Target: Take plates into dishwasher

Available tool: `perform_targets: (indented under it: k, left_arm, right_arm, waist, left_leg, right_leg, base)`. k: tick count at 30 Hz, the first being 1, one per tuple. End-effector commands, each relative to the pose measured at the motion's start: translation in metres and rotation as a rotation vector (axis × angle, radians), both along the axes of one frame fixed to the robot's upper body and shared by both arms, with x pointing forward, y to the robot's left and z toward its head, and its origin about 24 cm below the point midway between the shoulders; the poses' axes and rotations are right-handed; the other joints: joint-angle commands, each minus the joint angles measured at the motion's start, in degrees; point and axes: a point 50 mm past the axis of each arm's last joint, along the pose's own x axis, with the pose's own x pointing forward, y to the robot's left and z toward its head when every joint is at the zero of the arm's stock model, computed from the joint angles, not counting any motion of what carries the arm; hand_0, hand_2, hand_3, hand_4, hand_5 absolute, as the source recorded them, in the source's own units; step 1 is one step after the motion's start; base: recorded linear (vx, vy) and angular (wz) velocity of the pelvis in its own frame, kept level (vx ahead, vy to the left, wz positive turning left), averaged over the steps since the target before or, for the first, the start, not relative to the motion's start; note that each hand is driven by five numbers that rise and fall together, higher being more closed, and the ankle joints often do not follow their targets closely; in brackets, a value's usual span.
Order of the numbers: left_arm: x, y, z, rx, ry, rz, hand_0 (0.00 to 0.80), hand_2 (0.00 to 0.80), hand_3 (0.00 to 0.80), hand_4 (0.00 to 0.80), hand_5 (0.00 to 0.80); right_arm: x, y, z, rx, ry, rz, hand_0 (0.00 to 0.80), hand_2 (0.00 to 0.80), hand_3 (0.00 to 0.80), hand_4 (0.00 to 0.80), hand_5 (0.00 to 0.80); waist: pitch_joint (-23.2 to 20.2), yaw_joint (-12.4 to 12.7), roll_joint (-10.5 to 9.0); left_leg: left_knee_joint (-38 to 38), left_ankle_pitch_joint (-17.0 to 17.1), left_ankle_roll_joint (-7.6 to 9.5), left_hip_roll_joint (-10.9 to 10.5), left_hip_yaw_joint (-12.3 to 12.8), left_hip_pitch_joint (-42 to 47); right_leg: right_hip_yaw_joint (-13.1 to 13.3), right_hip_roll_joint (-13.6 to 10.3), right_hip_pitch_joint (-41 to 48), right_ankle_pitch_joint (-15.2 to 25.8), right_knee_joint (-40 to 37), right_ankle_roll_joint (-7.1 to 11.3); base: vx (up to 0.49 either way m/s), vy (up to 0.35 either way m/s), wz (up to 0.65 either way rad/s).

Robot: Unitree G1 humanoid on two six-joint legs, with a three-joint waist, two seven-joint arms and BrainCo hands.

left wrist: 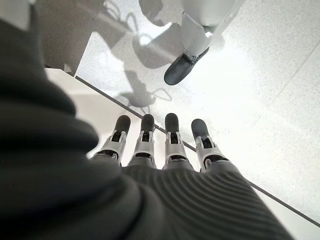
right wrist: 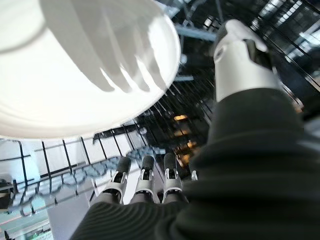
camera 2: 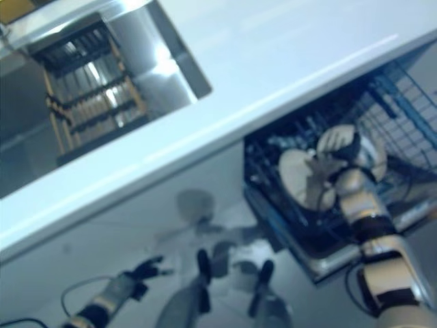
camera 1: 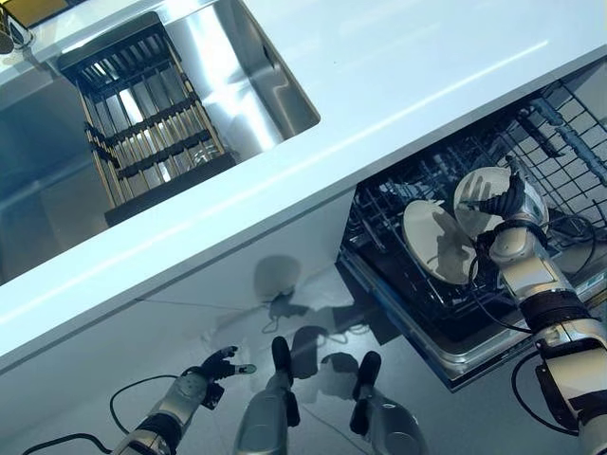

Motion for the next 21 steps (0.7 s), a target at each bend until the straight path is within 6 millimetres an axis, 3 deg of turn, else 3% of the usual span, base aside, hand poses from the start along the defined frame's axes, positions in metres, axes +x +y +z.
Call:
perform_targets:
  k: [1, 11, 14, 21]
  left_arm:
    - [-0.015, 0.004, -0.009, 0.017, 0.036, 0.025, 0.0, 0.0, 0.0, 0.0, 0.0]
    - [-0.044, 0.01, -0.023, 0.015, 0.081, 0.122, 0.0, 0.0, 0.0, 0.0, 0.0]
    - [-0.053, 0.009, -0.027, 0.012, 0.1, 0.146, 0.0, 0.0, 0.0, 0.0, 0.0]
    - [-0.069, 0.006, -0.036, 0.0, 0.151, 0.172, 0.0, 0.0, 0.0, 0.0, 0.0]
  right_arm:
    - [-0.008, 0.001, 0.026, -0.035, -0.179, 0.035, 0.0, 0.0, 0.0, 0.0, 0.0]
    - [-0.055, 0.006, 0.027, 0.07, -0.459, 0.11, 0.0, 0.0, 0.0, 0.0, 0.0]
    - [-0.07, -0.004, 0.015, 0.263, -0.516, 0.116, 0.0, 0.0, 0.0, 0.0, 0.0]
    - [-0.095, -0.026, -0.033, 0.647, -0.534, 0.046, 0.0, 0.0, 0.0, 0.0, 0.0]
  waist:
    - [-3.0, -0.9, -2.7]
    - [-6.4, -3.9, -4.26]
    - [-7.8, -4.8, -4.52]
    - [-10.8, -6.4, -4.65]
  left_leg:
    - [-0.2, -6.5, 2.49, -1.8, 3.5, 2.0]
    - [-0.2, -7.4, 2.02, -1.2, 4.6, 4.3]
    - [-0.2, -7.7, 1.75, -1.0, 5.2, 5.2]
    - [-0.2, -8.2, 1.48, -0.7, 7.0, 7.6]
  right_leg:
    - [1.4, 2.2, -2.6, -9.7, 8.3, -3.87]
    - [3.4, 3.0, 0.1, -10.0, 7.1, -3.4]
    - [3.9, 3.1, 1.2, -10.2, 6.9, -3.4]
    - [4.7, 3.3, 4.1, -10.3, 5.6, -3.54]
  base:
    - [0.0, 0.0, 0.0]
    - [-0.004, -0.004, -0.04]
    - [-0.012, -0.007, -0.12]
    - [0.001, -0.004, -0.09]
